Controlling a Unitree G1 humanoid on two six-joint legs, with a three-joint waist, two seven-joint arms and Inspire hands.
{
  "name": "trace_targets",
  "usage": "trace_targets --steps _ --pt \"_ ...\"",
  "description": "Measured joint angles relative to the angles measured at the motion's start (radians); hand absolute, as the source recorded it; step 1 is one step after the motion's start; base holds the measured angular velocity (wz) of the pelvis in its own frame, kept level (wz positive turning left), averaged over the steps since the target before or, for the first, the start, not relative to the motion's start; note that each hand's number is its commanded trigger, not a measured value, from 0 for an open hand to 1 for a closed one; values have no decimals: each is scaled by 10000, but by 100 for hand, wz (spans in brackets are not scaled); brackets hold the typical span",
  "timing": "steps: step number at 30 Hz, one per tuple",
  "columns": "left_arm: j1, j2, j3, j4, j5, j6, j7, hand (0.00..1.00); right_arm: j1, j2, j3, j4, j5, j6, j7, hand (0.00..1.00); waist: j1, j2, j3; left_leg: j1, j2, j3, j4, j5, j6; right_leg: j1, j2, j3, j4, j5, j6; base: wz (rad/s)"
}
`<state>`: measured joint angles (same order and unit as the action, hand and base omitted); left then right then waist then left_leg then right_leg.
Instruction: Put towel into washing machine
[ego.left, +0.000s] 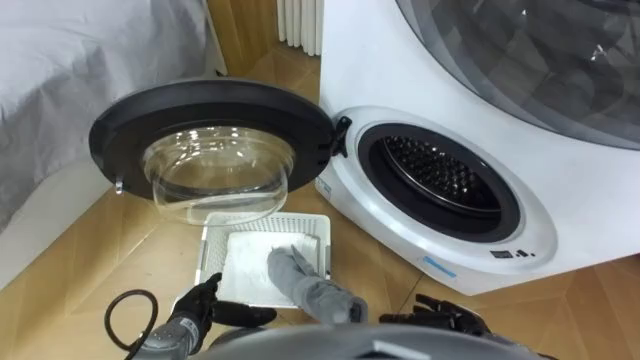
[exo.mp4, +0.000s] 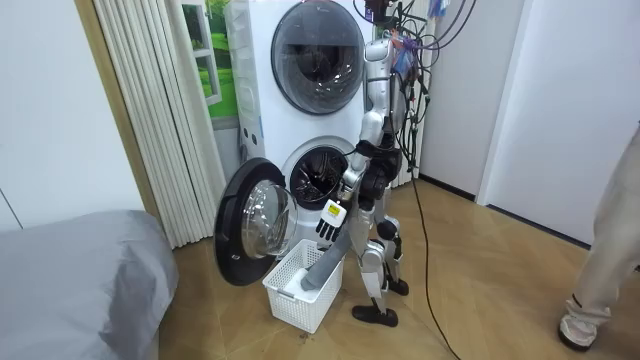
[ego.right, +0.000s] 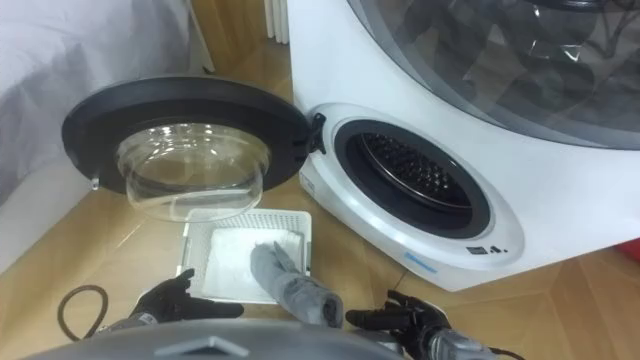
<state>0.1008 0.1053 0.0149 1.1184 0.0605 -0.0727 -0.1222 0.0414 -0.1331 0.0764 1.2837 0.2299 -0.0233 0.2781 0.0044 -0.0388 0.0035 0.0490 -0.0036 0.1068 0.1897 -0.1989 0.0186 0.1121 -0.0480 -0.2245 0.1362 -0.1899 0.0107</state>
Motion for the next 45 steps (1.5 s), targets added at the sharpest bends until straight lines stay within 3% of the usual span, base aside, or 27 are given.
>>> trace_targets --steps 9,15,22,24,26,30,32,35,40,45 --pt "-22 -10 -15 3 109 -9 -3 0 -36 -3 25 -5 -8 -3 -18 0 -2 113 27 -73 30 -1 -7 -3 1 -126 11 -52 139 2 -1 0" --pt "-165 -12 -274 20 288 -142 69 0 -141 -36 221 17 -16 -99 -58 0 5 233 -43 -515 61 2 144 -1 2 -484 15 -98 204 36 -42 0" --pt "-758 -60 -426 35 1803 -389 275 0 -496 -82 492 196 -68 -165 -52 0 -7 337 1 -1469 101 5 530 14 11 -1414 -10 -41 577 44 -62 0" --pt "-1163 -73 -597 207 2439 -406 437 0 -856 -74 677 372 -172 -191 -47 0 5 300 52 -1780 107 -8 598 40 45 -1795 -33 -36 797 43 -64 0" --pt "-1749 -154 -722 521 3224 -442 657 0 -1357 -25 712 707 -517 -211 -49 0 -35 258 257 -2337 112 -36 938 46 61 -2304 -62 -19 1024 43 -65 0" --pt "-2580 -225 -1388 771 4297 -628 1029 0 -2103 142 860 799 -1099 -289 -110 0 -299 229 373 -3526 136 -24 1459 91 138 -3605 -164 21 1816 32 -80 1" --pt "-3099 -364 -1769 1261 4767 -734 1314 0 -2325 269 1095 781 -1195 -459 -176 0 -352 180 493 -4044 122 -16 1720 119 185 -4169 -227 48 2216 12 -100 0" --pt "-3631 -366 -2082 1325 5217 -866 1741 0 -2600 323 1461 658 -1123 -599 -425 0 -515 142 576 -5046 121 -3 2386 79 252 -5204 -235 509 2886 -163 -133 0" --pt "-4318 -301 -2633 1366 5879 -881 2511 0 -2996 321 1779 349 -975 -713 -776 0 -663 247 708 -6655 165 -1 3386 26 300 -6995 -311 804 4196 -356 -263 -3" --pt "-5095 -177 -3362 1358 6064 -883 3125 0 -3376 324 2031 39 -252 -866 -1064 0 -898 264 750 -8142 295 125 4451 -93 300 -8648 -371 994 5432 -573 -402 -6"
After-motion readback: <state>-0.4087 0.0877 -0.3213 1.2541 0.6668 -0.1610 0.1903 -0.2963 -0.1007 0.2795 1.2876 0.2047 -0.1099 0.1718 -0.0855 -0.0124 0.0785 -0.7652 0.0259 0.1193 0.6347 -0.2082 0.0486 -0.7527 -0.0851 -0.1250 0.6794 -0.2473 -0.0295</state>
